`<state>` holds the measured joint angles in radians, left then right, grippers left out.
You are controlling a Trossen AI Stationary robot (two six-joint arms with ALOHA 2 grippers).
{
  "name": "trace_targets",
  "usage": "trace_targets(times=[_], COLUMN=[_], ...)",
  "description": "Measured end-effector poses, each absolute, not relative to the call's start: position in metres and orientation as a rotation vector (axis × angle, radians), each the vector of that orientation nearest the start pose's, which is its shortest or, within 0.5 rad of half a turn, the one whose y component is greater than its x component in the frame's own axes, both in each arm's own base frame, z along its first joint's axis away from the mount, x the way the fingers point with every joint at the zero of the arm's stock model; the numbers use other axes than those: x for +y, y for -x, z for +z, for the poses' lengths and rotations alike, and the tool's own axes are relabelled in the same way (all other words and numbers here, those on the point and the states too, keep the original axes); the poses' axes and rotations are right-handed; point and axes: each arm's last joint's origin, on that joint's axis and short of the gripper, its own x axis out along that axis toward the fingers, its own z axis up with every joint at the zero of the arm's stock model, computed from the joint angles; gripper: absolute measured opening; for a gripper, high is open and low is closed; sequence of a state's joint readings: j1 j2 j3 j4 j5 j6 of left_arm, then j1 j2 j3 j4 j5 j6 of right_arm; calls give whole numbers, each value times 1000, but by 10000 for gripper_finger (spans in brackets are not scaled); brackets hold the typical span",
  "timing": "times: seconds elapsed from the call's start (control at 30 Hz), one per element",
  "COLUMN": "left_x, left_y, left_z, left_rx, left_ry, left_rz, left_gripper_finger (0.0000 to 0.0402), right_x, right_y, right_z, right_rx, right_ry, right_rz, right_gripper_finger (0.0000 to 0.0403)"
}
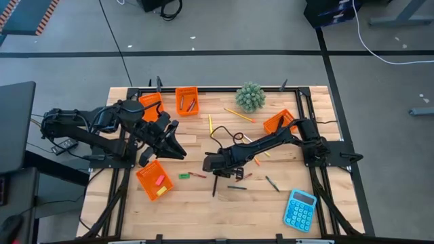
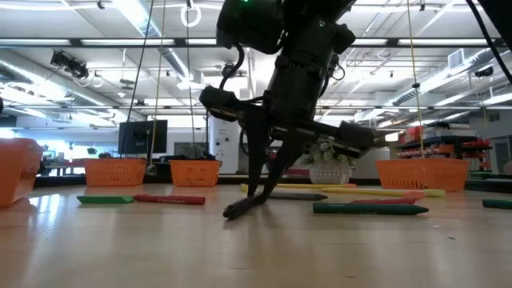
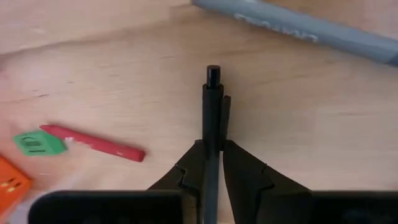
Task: Sort crayons/erasers/pens/pencils in bins
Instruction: Put the black pen into the right orange bin
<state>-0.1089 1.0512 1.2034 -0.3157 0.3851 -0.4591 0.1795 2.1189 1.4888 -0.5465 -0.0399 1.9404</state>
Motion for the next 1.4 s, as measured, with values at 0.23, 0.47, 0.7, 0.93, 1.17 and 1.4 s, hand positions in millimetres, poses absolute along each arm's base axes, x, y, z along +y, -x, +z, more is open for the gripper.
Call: trace_targets(times=[0.23, 0.47, 0.7, 0.93, 1.17, 1.4], left_x=[-34, -34, -34, -34, -34, -33], left_y=[-213, -213, -212, -212, -213, -213], left_z=[414, 412, 412, 412, 412, 411], left_rx=[274, 288, 288, 288, 287, 283], left_ry=[471, 468, 438, 438, 438, 441], left_rz=[-447, -444, -446, -446, -437, -419], left_gripper_finger=[82, 79, 84, 79, 80, 73], right_x=[79, 79, 79, 90, 105, 123], right_y=[-429, -429, -435, -441, -438, -442], right_z=[157, 177, 194, 197, 195, 170], right_rx=[937, 1014, 1018, 965, 914, 951], right_ry=[-1559, -1451, -1430, -1458, -1464, -1516], right_rz=[-893, -907, -858, -769, -810, -829], right_gripper_finger=[52, 36, 38, 79, 140, 146])
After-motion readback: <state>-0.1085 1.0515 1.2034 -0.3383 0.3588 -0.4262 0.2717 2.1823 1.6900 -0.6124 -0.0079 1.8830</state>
